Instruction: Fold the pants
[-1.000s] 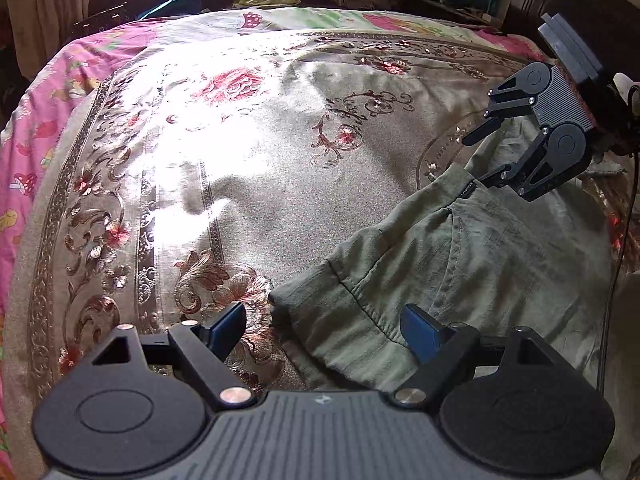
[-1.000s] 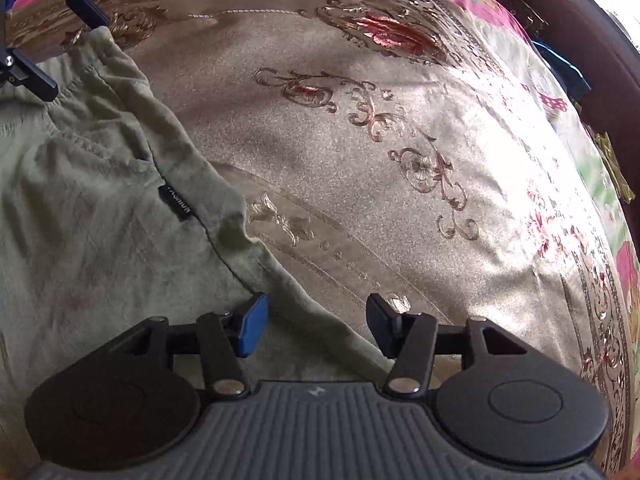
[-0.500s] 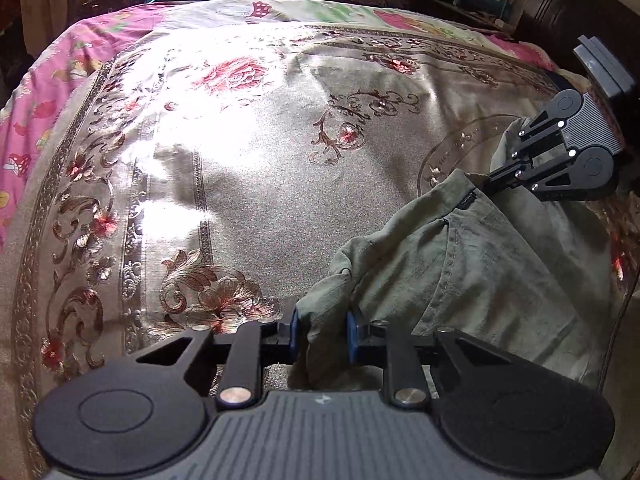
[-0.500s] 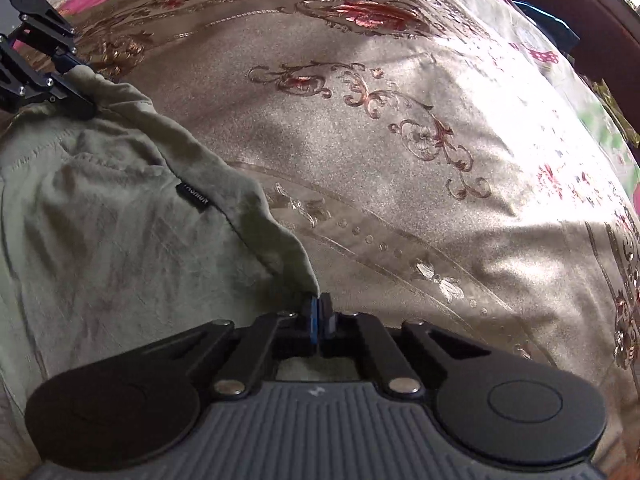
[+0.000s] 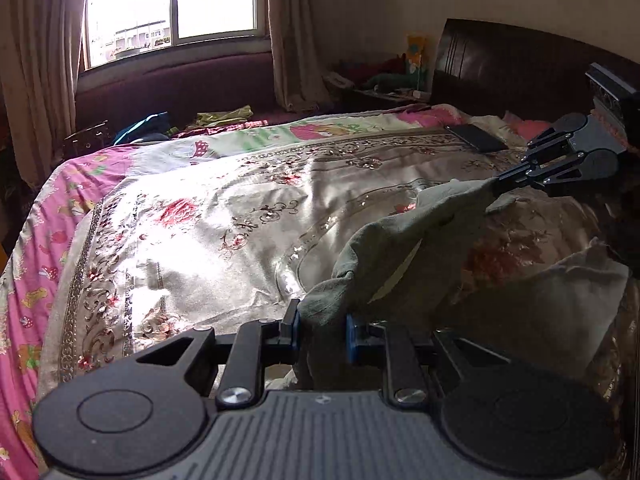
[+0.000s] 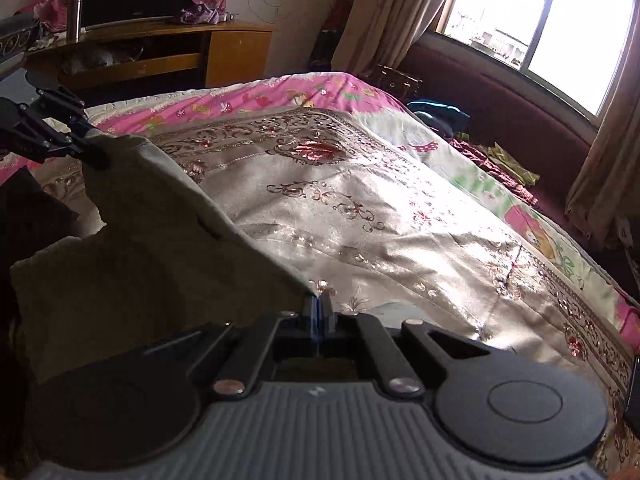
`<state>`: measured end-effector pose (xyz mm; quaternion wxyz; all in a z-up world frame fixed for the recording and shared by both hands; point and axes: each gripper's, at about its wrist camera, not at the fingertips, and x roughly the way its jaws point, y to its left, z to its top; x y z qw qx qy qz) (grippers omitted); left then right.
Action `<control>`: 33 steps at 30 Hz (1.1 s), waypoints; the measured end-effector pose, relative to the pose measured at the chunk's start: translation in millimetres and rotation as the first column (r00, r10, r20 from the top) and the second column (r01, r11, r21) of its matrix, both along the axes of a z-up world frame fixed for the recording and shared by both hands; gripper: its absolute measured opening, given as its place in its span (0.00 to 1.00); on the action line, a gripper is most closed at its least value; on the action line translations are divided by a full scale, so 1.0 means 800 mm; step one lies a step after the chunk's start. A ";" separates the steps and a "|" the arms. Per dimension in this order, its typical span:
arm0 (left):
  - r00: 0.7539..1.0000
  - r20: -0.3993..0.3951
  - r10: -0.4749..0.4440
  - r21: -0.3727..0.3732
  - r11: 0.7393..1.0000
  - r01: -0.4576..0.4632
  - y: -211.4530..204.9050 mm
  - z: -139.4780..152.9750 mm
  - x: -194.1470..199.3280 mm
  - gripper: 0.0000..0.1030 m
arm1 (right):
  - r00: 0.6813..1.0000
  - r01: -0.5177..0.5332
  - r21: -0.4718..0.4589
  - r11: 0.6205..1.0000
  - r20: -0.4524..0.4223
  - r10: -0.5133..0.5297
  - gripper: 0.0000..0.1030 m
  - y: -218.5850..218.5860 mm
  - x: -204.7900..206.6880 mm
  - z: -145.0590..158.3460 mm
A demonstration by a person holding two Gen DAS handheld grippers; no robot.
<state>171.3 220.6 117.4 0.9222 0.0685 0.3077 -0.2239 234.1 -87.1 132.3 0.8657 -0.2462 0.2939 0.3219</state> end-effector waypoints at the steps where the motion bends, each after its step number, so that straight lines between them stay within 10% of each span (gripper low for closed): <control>1: 1.000 -0.001 -0.019 0.001 1.000 0.019 -0.009 -0.003 -0.024 0.34 | 1.000 0.021 0.012 1.000 -0.013 -0.021 0.00 -0.013 -0.031 -0.003; 6: 0.999 -0.038 -0.007 0.071 0.997 0.009 -0.045 -0.059 -0.115 0.34 | 0.984 0.125 0.040 0.991 -0.137 -0.118 0.00 -0.045 -0.165 -0.071; 12: 0.996 -0.022 0.086 0.282 0.956 -0.077 -0.049 -0.118 -0.144 0.35 | 0.964 0.158 -0.141 0.977 -0.194 -0.184 0.02 -0.021 -0.239 -0.172; 17: 0.995 0.008 0.099 0.222 0.970 -0.098 -0.042 -0.115 -0.172 0.35 | 0.982 0.111 -0.104 0.988 -0.142 -0.125 0.12 0.008 -0.273 -0.154; 21: 0.994 0.003 0.106 0.162 0.981 -0.105 -0.031 -0.118 -0.187 0.35 | 0.996 -0.079 -0.083 0.993 -0.042 0.076 0.47 0.076 -0.284 -0.135; 33: 0.987 -0.040 0.153 -0.004 0.988 -0.154 0.019 -0.109 -0.200 0.39 | 0.951 -0.309 -0.141 0.941 -0.037 0.307 0.47 0.220 -0.247 -0.196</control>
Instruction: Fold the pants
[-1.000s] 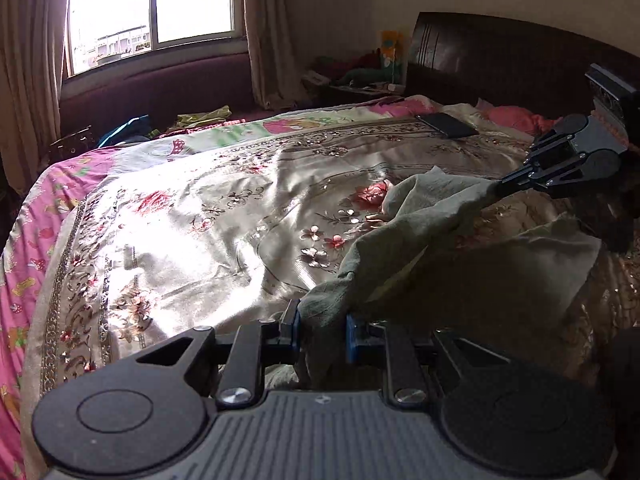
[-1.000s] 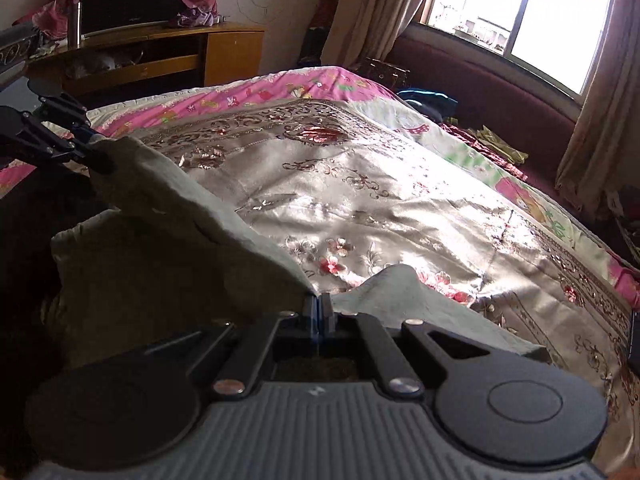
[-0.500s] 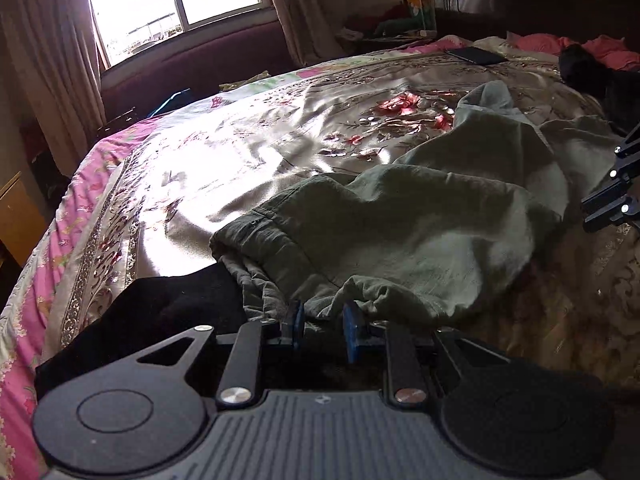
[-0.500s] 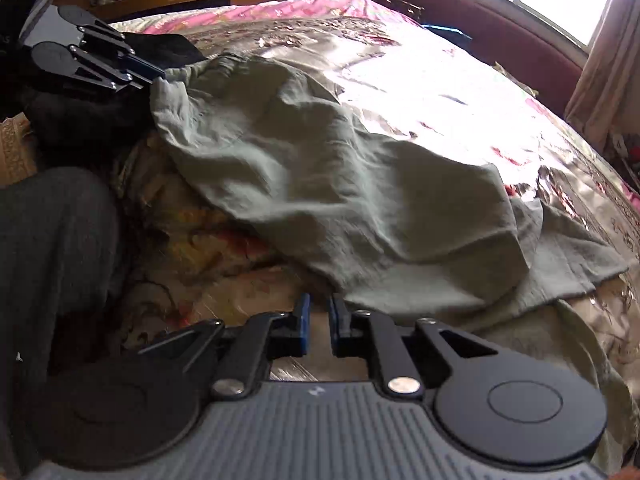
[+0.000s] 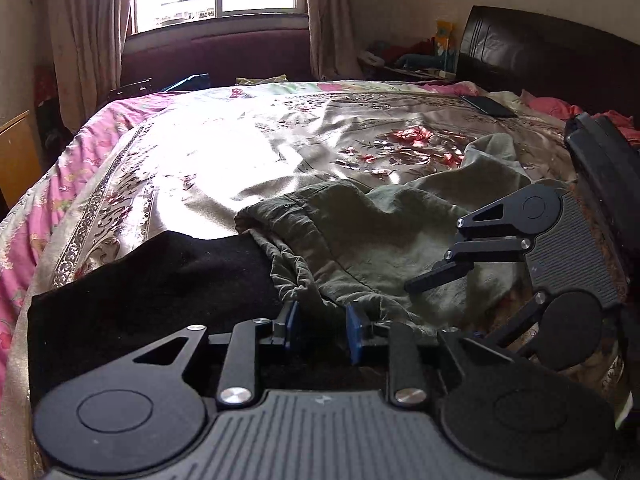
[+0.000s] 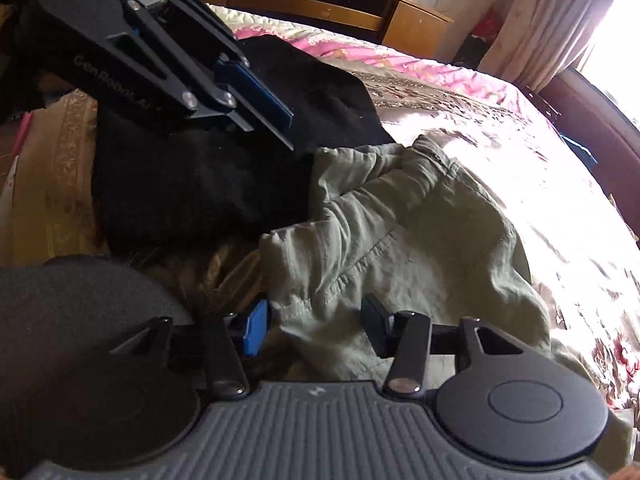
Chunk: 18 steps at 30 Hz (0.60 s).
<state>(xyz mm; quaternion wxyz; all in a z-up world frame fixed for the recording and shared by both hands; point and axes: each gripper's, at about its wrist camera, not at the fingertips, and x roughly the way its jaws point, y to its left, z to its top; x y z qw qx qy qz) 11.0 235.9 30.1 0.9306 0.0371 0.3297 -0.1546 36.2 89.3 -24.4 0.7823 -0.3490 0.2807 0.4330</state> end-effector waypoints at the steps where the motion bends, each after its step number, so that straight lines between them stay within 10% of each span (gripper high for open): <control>1: 1.000 -0.001 -0.004 -0.007 1.000 0.004 0.001 0.000 0.001 0.40 | 0.999 0.029 0.004 1.000 0.026 -0.029 0.46 0.001 0.004 0.001; 4: 1.000 0.008 -0.012 -0.017 1.000 0.012 0.002 0.003 0.002 0.40 | 0.990 0.123 0.072 0.990 -0.076 -0.118 0.05 -0.006 0.026 0.015; 10: 0.998 0.047 -0.047 -0.008 0.999 0.047 -0.003 0.012 0.003 0.41 | 0.887 0.408 0.352 0.842 -0.369 -0.276 0.04 -0.057 0.085 0.094; 14: 0.996 0.036 -0.084 -0.001 0.996 0.084 -0.015 -0.001 0.015 0.45 | 0.844 0.531 0.557 0.639 -0.415 -0.339 0.04 -0.100 0.126 0.169; 18: 0.997 -0.032 -0.070 0.031 0.997 0.071 -0.020 -0.034 0.018 0.46 | 0.888 0.454 0.498 0.739 -0.322 -0.328 0.04 -0.048 0.118 0.152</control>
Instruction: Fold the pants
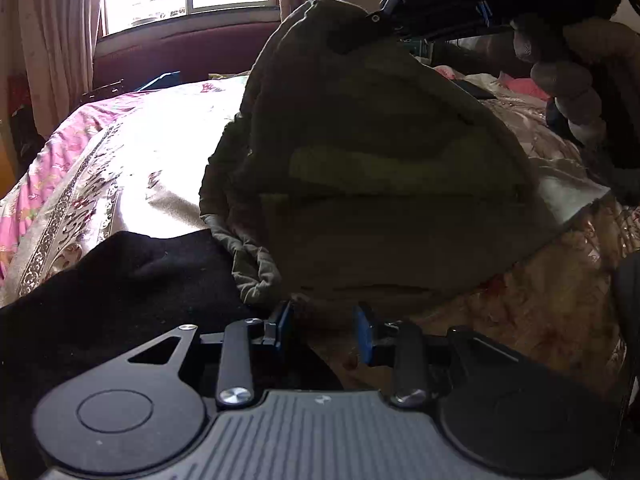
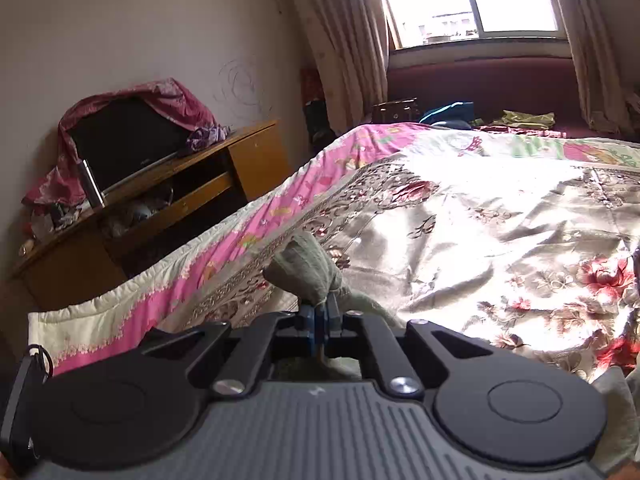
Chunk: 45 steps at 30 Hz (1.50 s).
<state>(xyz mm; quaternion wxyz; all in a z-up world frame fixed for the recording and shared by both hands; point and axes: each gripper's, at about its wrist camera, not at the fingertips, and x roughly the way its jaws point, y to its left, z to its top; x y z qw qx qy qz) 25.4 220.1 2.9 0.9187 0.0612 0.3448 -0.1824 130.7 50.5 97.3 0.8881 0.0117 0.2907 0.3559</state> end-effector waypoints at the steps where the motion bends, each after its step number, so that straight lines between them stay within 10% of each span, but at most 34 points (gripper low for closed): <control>1: 1.000 -0.010 0.008 -0.005 1.000 -0.008 0.003 -0.005 -0.004 0.46 | 0.999 -0.041 -0.041 0.998 -0.016 0.041 0.04 0.019 -0.006 -0.017; 7: 0.999 -0.021 0.036 -0.057 0.998 -0.038 0.021 -0.001 -0.029 0.46 | 0.980 -0.157 -0.195 0.968 -0.150 0.129 0.04 0.094 -0.039 -0.127; 13: 0.999 0.002 0.037 -0.077 0.996 -0.036 0.021 0.006 -0.031 0.46 | 0.998 -0.052 -0.110 0.993 -0.049 0.047 0.04 0.062 -0.029 -0.080; 16: 0.999 0.019 0.032 -0.097 0.995 -0.030 0.022 0.011 -0.036 0.46 | 0.993 -0.086 -0.246 0.966 0.061 0.104 0.04 0.066 -0.044 -0.082; 24: 0.996 0.012 0.088 -0.055 0.995 -0.087 0.040 0.022 -0.044 0.46 | 0.976 -0.205 -0.334 0.920 -0.004 0.216 0.11 0.096 -0.074 -0.139; 26: 0.995 0.032 0.098 -0.055 0.994 -0.096 0.040 0.031 -0.046 0.46 | 0.976 -0.212 -0.289 0.933 -0.024 0.215 0.17 0.081 -0.071 -0.129; 28: 0.992 0.080 0.095 -0.091 0.992 -0.088 0.035 0.045 -0.047 0.46 | 0.969 -0.245 -0.249 0.937 -0.041 0.243 0.47 0.063 -0.075 -0.117; 31: 0.985 0.158 0.070 -0.159 0.986 -0.044 0.015 0.063 -0.036 0.50 | 0.968 -0.248 -0.228 0.941 -0.025 0.249 0.48 0.038 -0.092 -0.106; 35: 0.989 0.150 0.017 -0.121 0.993 0.001 -0.026 0.040 0.005 0.54 | 0.991 -0.133 -0.222 0.966 -0.063 0.122 0.48 -0.015 -0.093 -0.106; 39: 0.991 -0.122 0.052 -0.035 0.998 -0.057 -0.047 -0.021 0.050 0.54 | 0.991 0.094 -0.235 0.968 -0.067 -0.113 0.47 -0.108 -0.072 -0.103; 45: 0.991 -0.110 0.071 0.033 0.997 -0.067 -0.069 -0.004 0.029 0.53 | 0.895 0.429 -0.172 0.887 -0.050 -0.443 0.47 -0.240 -0.022 -0.091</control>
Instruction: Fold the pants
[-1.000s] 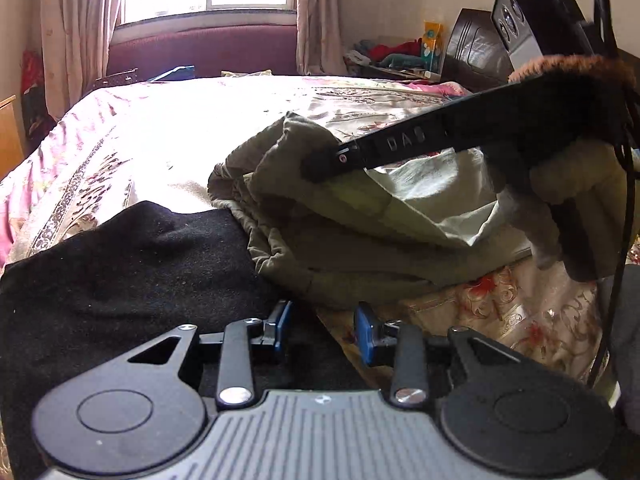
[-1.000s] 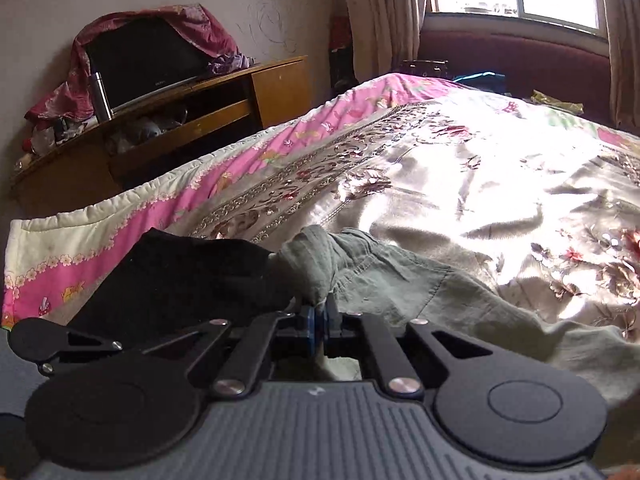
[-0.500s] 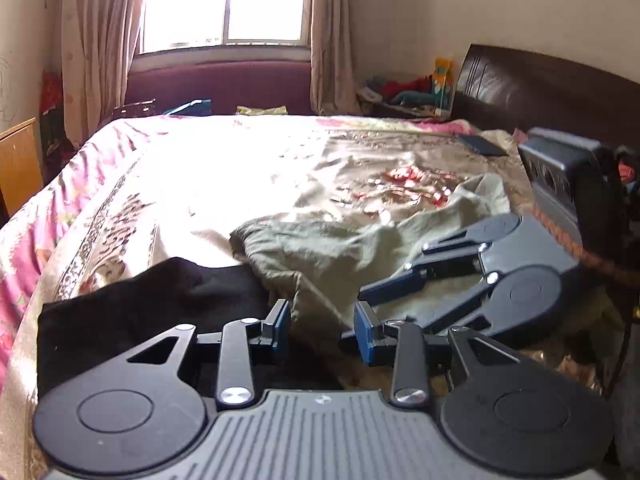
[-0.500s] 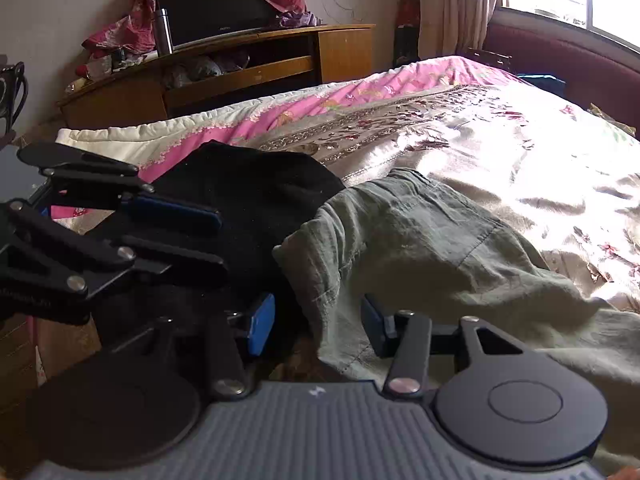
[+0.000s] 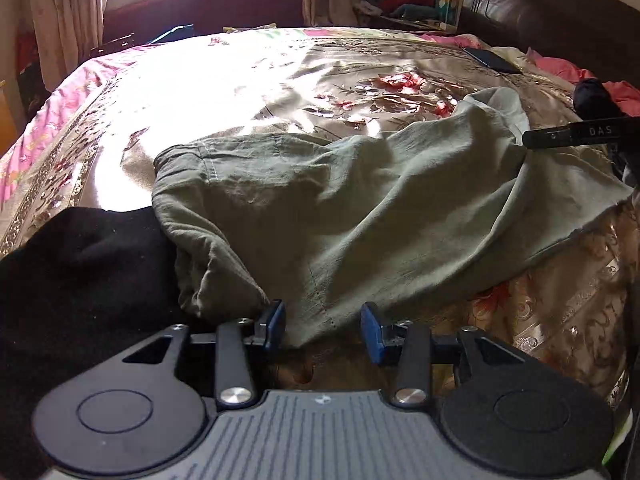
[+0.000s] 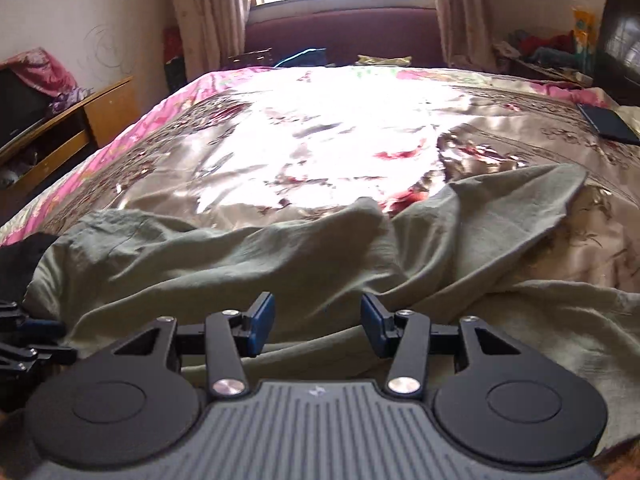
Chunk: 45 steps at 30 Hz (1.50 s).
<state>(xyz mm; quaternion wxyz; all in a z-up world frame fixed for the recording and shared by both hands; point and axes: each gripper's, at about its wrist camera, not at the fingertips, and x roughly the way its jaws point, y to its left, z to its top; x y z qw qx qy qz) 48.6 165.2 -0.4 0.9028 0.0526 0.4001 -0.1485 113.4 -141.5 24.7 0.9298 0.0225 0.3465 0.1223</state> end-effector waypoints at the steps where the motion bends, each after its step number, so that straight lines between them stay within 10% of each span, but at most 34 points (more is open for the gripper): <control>1: 1.000 0.017 -0.005 0.009 1.000 0.004 -0.009 0.007 0.000 0.54 | 0.998 0.064 0.031 0.997 0.002 -0.064 0.47 -0.023 0.011 0.000; 10: 0.973 0.061 -0.221 -0.100 0.969 0.226 -0.142 0.013 0.054 0.54 | 0.891 0.452 0.238 0.860 -0.074 -0.448 0.48 -0.190 0.116 -0.036; 21: 0.944 0.053 -0.325 -0.120 0.937 0.329 -0.232 -0.022 0.101 0.55 | 0.852 0.517 0.294 0.804 -0.082 -0.518 0.49 -0.249 0.211 -0.072; 23: 0.944 0.054 -0.325 -0.128 0.936 0.329 -0.236 -0.020 0.105 0.55 | 0.853 0.513 0.317 0.798 -0.082 -0.515 0.29 -0.251 0.217 -0.071; 24: 0.944 0.057 -0.326 -0.122 0.936 0.331 -0.242 -0.018 0.106 0.55 | 0.851 0.518 0.322 0.793 -0.098 -0.516 0.01 -0.252 0.220 -0.071; 25: 0.942 0.064 -0.329 -0.110 0.936 0.334 -0.247 -0.016 0.106 0.55 | 0.841 0.534 0.341 0.774 -0.120 -0.527 0.03 -0.256 0.222 -0.071; 32: 0.921 0.085 -0.381 -0.085 0.918 0.388 -0.287 -0.005 0.100 0.55 | 0.845 0.488 0.482 0.728 -0.052 -0.532 0.02 -0.296 0.164 -0.013; 38: 0.866 0.122 -0.484 -0.064 0.867 0.494 -0.324 0.010 0.058 0.55 | 0.798 0.465 0.502 0.729 0.118 -0.591 0.02 -0.338 0.006 0.066; 45: 0.838 0.014 -0.546 0.009 0.838 0.546 -0.360 -0.029 0.037 0.55 | 0.757 0.617 0.423 0.664 -0.087 -0.648 0.08 -0.386 -0.083 -0.031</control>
